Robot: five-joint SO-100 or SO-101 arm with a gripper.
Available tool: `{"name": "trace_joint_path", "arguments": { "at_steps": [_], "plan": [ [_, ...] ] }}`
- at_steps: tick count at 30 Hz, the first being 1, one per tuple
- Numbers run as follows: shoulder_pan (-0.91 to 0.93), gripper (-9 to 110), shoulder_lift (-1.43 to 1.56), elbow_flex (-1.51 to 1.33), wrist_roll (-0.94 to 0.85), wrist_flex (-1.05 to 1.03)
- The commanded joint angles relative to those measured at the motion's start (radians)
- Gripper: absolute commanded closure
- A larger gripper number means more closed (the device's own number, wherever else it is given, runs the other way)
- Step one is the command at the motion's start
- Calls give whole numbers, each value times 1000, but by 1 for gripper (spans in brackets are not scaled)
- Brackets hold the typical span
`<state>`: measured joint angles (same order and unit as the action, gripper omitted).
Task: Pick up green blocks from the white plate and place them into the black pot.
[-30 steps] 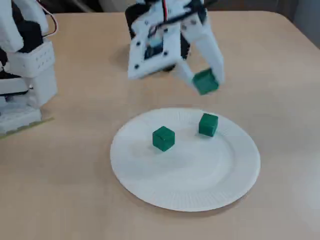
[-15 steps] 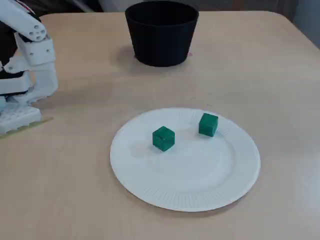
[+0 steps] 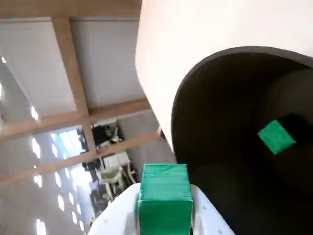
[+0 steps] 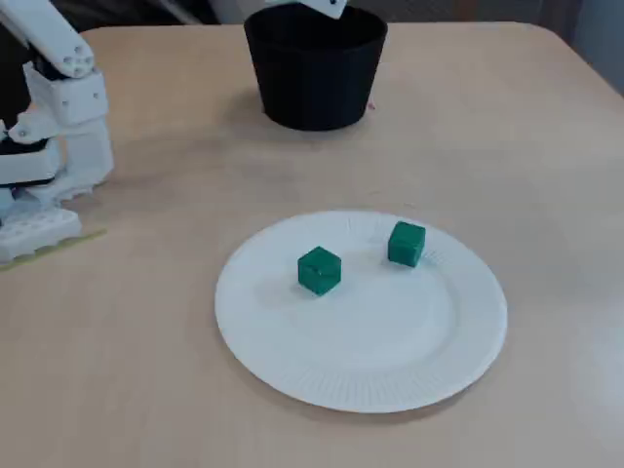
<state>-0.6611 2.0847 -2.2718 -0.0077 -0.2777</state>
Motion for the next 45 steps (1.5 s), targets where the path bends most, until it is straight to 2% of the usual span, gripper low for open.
{"name": "trace_joint_path", "arguments": {
  "at_steps": [1,5,11,12,15,21,31,38,45],
  "plan": [
    [-17,80,14,18,-20,-40],
    [-14,72,23,40,-58,-104],
    [12,74,23,72,-92,-150],
    [20,78,25,81,-94,-167],
    [52,103,34,133,-87,-255],
    [233,104,130,227,-101,-515],
    [729,104,199,192,110,-784],
    [919,104,135,170,278,-864],
    [1026,104,89,164,393,-882]
  ]
}}
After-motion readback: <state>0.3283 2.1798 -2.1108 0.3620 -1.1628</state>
